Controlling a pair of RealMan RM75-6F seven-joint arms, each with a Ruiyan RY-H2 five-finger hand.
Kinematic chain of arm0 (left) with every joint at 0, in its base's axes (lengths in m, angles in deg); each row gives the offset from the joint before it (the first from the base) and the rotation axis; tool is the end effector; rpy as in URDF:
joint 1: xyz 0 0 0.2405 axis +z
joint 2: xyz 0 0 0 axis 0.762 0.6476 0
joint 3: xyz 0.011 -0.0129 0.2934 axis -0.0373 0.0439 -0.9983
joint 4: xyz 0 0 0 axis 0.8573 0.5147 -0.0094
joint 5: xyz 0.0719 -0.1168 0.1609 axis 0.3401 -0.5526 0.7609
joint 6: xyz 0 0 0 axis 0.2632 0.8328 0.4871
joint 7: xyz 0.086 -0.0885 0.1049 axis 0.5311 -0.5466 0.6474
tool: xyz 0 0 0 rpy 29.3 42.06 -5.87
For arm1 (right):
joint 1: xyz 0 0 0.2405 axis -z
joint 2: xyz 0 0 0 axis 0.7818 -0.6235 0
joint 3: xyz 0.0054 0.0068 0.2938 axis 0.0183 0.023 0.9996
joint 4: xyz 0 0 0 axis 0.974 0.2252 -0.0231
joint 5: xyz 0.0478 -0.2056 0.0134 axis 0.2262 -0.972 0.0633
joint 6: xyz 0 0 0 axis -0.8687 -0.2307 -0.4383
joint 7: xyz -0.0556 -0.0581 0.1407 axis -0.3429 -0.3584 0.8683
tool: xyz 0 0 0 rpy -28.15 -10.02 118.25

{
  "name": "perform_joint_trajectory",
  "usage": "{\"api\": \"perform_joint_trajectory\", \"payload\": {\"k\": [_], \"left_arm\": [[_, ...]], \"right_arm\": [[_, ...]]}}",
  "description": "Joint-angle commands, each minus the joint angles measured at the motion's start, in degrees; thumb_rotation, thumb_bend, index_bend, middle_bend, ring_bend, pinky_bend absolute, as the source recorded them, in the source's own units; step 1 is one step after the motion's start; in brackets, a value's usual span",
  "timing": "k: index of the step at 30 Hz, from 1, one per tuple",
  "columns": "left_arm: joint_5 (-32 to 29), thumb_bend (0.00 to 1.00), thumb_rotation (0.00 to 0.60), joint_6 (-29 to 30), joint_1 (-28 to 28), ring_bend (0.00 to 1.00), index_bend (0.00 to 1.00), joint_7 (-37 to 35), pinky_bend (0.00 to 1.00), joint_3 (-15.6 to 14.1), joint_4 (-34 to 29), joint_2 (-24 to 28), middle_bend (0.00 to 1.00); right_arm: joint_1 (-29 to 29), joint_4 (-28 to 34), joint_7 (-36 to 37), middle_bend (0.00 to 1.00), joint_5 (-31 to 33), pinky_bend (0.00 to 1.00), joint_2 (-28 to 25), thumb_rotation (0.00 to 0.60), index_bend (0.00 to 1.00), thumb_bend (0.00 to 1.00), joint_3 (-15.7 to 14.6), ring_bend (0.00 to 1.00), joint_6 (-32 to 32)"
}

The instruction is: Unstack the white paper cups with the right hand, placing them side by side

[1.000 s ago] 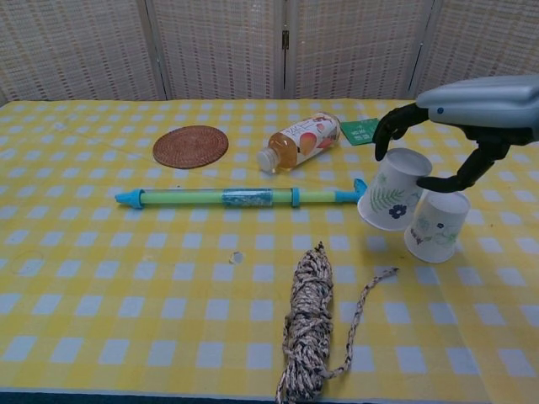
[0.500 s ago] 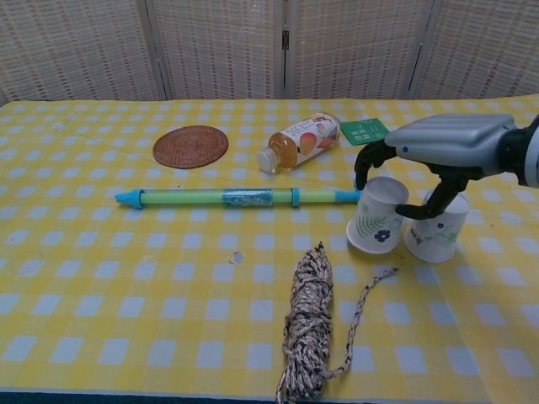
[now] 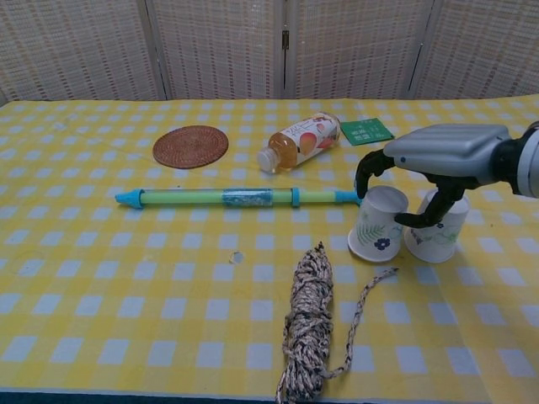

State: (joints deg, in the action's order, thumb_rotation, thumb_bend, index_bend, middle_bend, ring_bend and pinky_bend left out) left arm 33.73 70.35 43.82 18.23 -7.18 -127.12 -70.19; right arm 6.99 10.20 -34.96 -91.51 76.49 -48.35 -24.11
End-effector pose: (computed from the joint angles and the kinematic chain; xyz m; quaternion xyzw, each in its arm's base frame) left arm -0.3571 0.2058 0.1569 -0.6132 -0.3721 -0.3379 0.6094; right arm -0.1809 -0.3520 0.0112 0.8380 -0.3115 0.2584 0.3660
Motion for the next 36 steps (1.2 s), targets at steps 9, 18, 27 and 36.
{"api": "perform_joint_trajectory", "payload": {"k": [9,18,27,36], "left_arm": [[0.03,0.25,0.6,-0.15,-0.08,0.02,0.03,-0.07,0.08,0.01,0.22,-0.21,0.0],[0.09,0.25,0.6,-0.17,-0.19,0.02,0.03,-0.03,0.08,0.12,0.04,-0.12,0.0],[0.08,0.25,0.6,-0.02,-0.33,0.02,0.03,-0.15,0.08,0.4,0.05,-0.1,0.0],[0.56,0.25,0.6,0.74,-0.66,0.03,0.03,1.19,0.08,0.89,-0.8,-0.77,0.0]], "right_arm": [[0.07,0.61,-0.76,0.18,0.75,0.13,-0.73,0.6,0.23,0.48,-0.84,0.18,1.11],[0.74,1.96,0.13,0.16,0.03,0.12,-2.18,0.6,0.15,0.47,-1.19,0.18,2.52],[6.15,6.34,5.36,0.17,-5.39,0.13,-8.22,0.6,0.15,0.48,-0.85,0.19,11.52],[18.81,4.46,15.6,0.18,-16.04,0.13,-12.57,0.6,0.16,0.48,-4.08,0.21,28.85]]}}
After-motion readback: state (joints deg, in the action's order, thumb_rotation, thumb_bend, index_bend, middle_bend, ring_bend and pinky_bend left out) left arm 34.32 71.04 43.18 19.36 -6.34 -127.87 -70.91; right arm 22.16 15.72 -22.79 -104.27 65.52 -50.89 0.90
